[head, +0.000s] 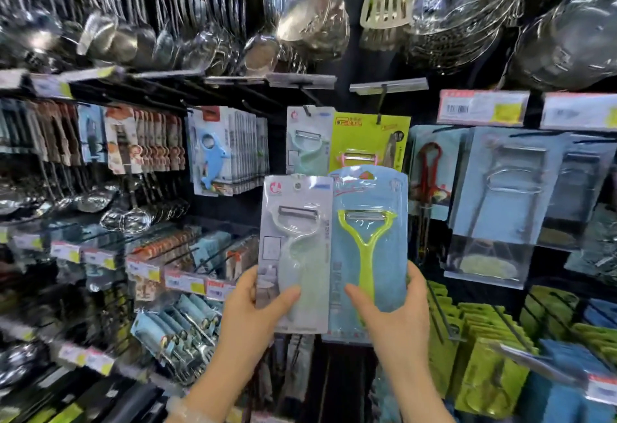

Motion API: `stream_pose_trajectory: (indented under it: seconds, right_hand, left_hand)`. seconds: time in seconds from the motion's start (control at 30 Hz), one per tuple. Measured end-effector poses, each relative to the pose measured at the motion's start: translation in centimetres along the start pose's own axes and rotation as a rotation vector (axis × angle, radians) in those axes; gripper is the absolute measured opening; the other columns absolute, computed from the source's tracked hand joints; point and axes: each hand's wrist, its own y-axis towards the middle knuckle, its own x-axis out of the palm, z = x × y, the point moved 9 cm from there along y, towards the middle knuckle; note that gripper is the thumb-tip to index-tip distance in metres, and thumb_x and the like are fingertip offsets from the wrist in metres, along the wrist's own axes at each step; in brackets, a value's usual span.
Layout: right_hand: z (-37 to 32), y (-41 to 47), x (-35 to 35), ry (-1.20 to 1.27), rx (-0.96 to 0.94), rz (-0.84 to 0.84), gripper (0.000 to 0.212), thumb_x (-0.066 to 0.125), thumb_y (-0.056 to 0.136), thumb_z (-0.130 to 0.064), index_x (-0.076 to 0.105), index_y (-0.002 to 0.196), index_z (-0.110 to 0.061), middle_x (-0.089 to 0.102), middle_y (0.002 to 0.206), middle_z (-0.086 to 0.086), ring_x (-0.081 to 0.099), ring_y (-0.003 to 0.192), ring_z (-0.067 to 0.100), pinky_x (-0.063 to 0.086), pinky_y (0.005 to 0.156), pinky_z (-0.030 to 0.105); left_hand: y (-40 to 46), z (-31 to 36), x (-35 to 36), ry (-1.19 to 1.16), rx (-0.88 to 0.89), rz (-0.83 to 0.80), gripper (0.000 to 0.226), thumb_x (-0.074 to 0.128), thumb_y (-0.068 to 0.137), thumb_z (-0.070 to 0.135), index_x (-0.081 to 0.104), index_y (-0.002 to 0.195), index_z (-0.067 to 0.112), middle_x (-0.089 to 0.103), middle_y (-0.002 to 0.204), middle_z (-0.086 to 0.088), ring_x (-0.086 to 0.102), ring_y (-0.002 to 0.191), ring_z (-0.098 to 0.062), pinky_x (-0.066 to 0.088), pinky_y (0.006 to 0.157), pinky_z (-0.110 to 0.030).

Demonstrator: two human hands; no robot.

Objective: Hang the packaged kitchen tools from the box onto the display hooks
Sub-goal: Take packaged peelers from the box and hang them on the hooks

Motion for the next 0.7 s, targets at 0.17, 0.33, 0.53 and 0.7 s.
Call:
stream_pose_trajectory:
  seconds: [0.17,0.33,0.53,0.7]
  right_hand:
    - [0.7,2.8,1.1,0.019,-0.018,-0.028,0.082,0.086,0.063,-0.032,0.038,0.129,-0.035,0.053,0.118,-0.015,0.054,0.111,0.014,0.049,0.094,0.044]
    - [1.2,4.5,1.7,0.029,-0.025,-0.036,0.092,0.087,0.057,-0.042,0.036,0.134,-0.035,0.051,0.123,-0.013,0.054,0.113,0.015,0.049,0.094,0.046]
    - [0.8,6.3,1.0,0.065,-0.008,-0.010,0.086,0.087,0.061,-0.027,0.038,0.131,-0.032,0.052,0.112,-0.013,0.053,0.106,0.017,0.046,0.095,0.041]
    - [0.8,7.0,1.1,0.099,-0.005,0.067,0.084,0.088,0.060,-0.022,0.041,0.129,-0.029,0.054,0.106,-0.013,0.055,0.101,0.017,0.044,0.087,0.034]
  left_hand:
    - [1.8,-0.2,0.4,-0.008,0.025,0.042,0.036,0.074,0.075,0.011,0.063,0.109,0.017,0.074,0.100,0.002,0.070,0.091,-0.015,0.058,0.079,-0.033]
    - [3.2,0.0,0.8,-0.010,0.033,0.050,0.030,0.074,0.078,0.012,0.064,0.104,0.024,0.074,0.098,0.007,0.070,0.089,-0.010,0.057,0.075,-0.027]
    - [6.4,2.7,1.4,-0.053,0.094,0.044,0.057,0.078,0.073,0.015,0.051,0.118,0.036,0.071,0.105,0.010,0.068,0.093,-0.006,0.058,0.077,-0.026]
    - [9.5,5.4,1.1,-0.026,0.187,0.032,0.073,0.079,0.074,0.025,0.036,0.125,0.054,0.056,0.134,-0.001,0.058,0.118,-0.020,0.049,0.098,-0.047]
